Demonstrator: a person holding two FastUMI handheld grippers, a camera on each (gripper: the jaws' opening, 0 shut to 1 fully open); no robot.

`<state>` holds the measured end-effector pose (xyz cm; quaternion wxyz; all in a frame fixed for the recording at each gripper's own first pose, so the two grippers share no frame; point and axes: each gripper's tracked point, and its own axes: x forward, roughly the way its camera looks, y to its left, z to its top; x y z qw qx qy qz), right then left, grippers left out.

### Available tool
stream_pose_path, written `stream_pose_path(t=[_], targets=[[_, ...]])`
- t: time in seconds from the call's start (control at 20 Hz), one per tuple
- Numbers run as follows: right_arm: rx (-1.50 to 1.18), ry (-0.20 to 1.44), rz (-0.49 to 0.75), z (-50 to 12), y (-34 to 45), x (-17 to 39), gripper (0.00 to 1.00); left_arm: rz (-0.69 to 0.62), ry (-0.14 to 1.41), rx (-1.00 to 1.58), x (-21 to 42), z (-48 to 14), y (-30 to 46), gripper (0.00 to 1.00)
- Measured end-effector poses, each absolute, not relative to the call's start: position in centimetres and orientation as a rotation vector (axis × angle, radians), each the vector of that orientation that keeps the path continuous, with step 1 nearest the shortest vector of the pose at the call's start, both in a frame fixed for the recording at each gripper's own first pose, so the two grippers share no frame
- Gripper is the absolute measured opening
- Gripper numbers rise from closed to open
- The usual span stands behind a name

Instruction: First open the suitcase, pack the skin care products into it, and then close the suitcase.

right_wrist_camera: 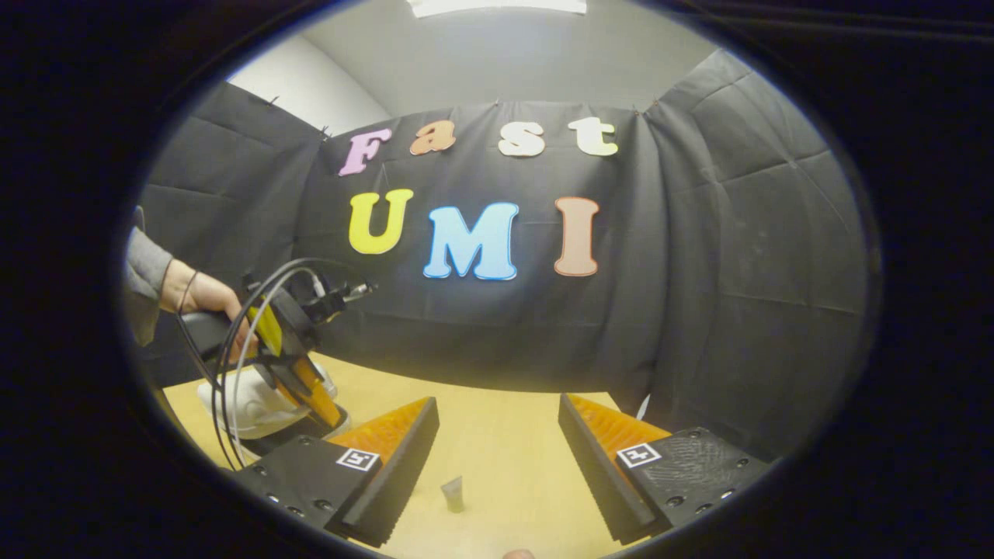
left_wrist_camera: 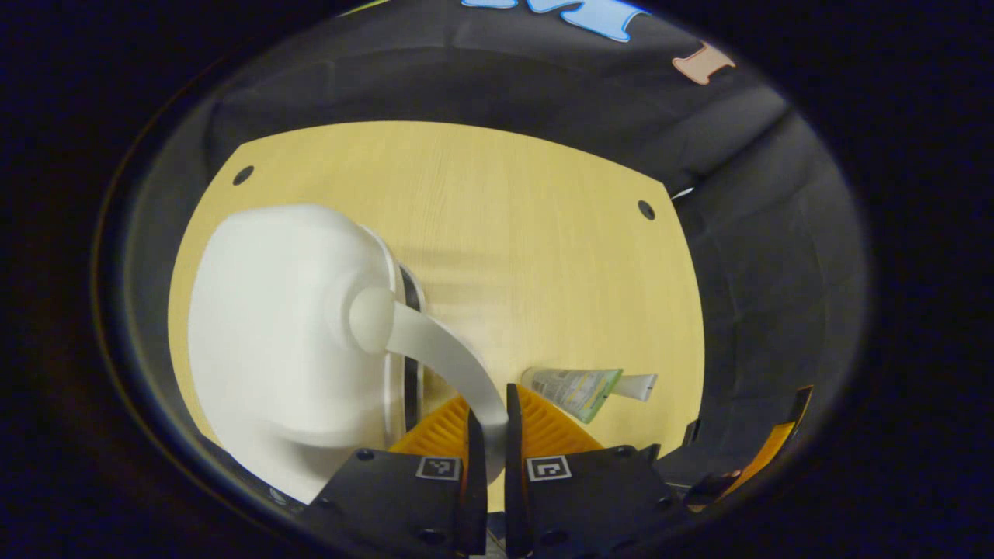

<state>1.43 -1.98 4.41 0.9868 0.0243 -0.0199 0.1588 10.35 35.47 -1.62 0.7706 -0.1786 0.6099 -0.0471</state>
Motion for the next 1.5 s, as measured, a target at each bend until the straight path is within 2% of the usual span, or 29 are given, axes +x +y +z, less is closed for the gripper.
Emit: stream_pose_path(t=[0.25, 0.45, 0.7, 1.05, 1.25, 1.5], targets=[[0.055, -0.041, 0.294, 5.3, -0.1, 1.1, 0.94, -0.088, 1.284, -0.341, 9.7, 5.9, 42.9, 0.17], [0.046, -0.038, 0.247, 5.9, 0.8, 0.9, 0.94, -0.014, 1.245, -0.228, 9.7, 10.4, 51.7, 0.17], [0.061, -0.041, 0.180, 7.0, 1.5, 0.4, 0.94, 0.043, 1.166, -0.129, 10.0, 13.2, 63.0, 0.16], [0.024, -0.040, 0.078, 8.4, 1.8, -0.3, 0.94, 0.127, 1.159, -0.065, 9.0, 8.9, 77.4, 0.16], [-0.003, -0.034, 0.055, 8.8, 2.7, -0.6, 0.94, 0.183, 1.190, -0.099, 7.7, 3.9, 84.9, 0.16], [-0.011, 0.003, 0.081, 8.2, 5.1, -0.2, 0.94, 0.219, 1.269, -0.185, 4.1, -5.2, 90.6, 0.16]])
